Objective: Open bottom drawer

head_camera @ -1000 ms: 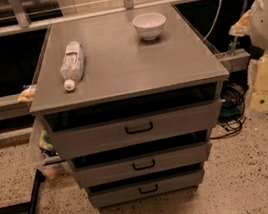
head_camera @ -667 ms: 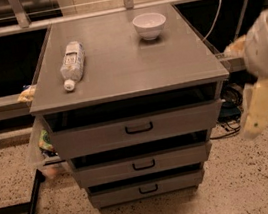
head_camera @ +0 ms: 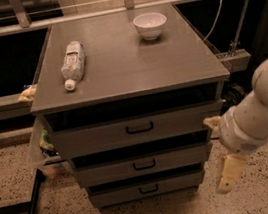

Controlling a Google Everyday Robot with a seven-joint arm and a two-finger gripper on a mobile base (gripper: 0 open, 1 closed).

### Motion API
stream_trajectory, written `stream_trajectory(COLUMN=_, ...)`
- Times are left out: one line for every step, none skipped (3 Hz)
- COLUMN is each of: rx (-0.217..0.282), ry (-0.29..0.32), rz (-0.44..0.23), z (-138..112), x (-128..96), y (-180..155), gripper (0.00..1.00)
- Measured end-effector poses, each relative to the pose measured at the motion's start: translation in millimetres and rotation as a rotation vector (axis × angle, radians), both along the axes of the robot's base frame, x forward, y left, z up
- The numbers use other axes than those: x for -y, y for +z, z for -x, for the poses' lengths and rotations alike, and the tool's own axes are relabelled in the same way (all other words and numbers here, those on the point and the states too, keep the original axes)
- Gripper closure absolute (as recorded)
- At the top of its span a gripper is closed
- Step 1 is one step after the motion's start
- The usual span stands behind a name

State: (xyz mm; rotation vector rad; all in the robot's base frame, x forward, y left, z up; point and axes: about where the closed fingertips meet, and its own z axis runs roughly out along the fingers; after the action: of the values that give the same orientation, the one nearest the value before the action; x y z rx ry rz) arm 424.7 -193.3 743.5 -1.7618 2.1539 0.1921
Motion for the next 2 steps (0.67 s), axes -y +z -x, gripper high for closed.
stream_trajectory(rx=-0.078, ry=0.000, rz=-0.030, z=4.7, x=-5.5, y=-84.8, gripper=0.00)
stream_trajectory(rx=-0.087, ry=-0.002, rz=-0.039, z=4.4, x=-6.3, y=-95.0, gripper=0.00)
